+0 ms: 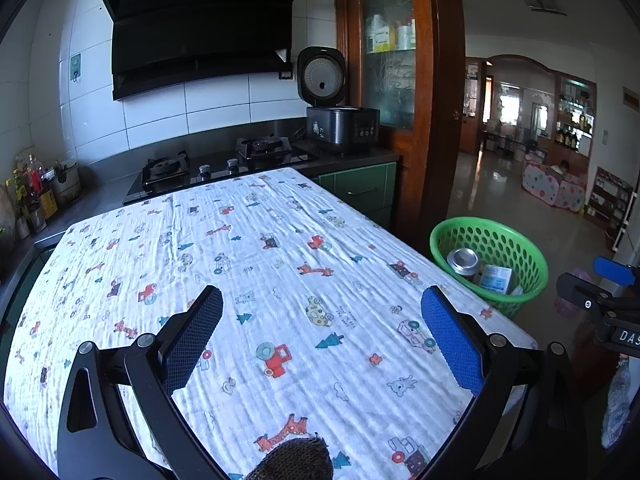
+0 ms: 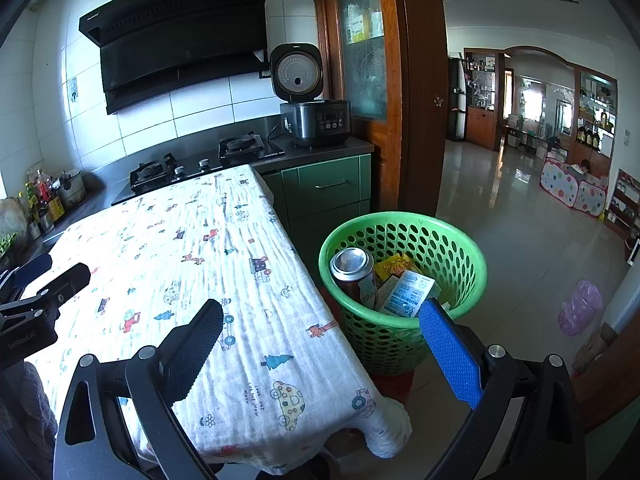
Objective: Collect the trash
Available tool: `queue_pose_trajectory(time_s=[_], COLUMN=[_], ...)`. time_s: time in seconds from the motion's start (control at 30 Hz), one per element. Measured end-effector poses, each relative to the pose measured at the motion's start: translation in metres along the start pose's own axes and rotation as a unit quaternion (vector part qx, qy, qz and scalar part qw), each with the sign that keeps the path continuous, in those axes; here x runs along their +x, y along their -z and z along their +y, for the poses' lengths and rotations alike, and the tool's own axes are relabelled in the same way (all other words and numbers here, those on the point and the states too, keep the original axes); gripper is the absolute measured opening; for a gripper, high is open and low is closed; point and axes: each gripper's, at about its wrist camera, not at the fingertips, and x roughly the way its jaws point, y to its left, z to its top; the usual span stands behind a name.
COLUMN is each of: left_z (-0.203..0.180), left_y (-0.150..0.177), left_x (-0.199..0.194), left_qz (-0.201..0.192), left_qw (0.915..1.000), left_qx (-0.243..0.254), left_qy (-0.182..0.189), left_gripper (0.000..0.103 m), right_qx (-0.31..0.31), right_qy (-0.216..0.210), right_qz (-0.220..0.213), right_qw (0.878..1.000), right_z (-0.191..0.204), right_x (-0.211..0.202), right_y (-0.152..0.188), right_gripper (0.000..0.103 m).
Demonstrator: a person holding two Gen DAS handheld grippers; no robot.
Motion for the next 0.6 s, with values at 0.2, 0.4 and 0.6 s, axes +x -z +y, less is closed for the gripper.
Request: queue_pose_trajectory(time_s=[0.2,0.4,0.6], left_z=[-0.0011,-0.0014,-0.0013], left_y=[0.0013,0.0017,0.0019], left_x=[0.0012,0.0014,0.0019], left_qz=[0.001,0.002,0.002], left_qw=[1.0000,1.0000,1.0000], left_qx=[0.002,0.003,0.002], left_qy=[0.002,0.002,0.002], left_gripper=[0.098,0.098,0.098], right_qx=[-0.001,-0.001,-0.001], right_qy=[0.000,0.001,0.001], right_qz=[0.000,0.001,0.003], right_qw=[1.000,1.000,1.000], right_z=[-0.0002,-0.0003,-0.0011], right_x=[0.0007,0.0009,0.0030], right_y=[0.0010,0.0020,0.0031], right_gripper=[0.095,0.095,0.095])
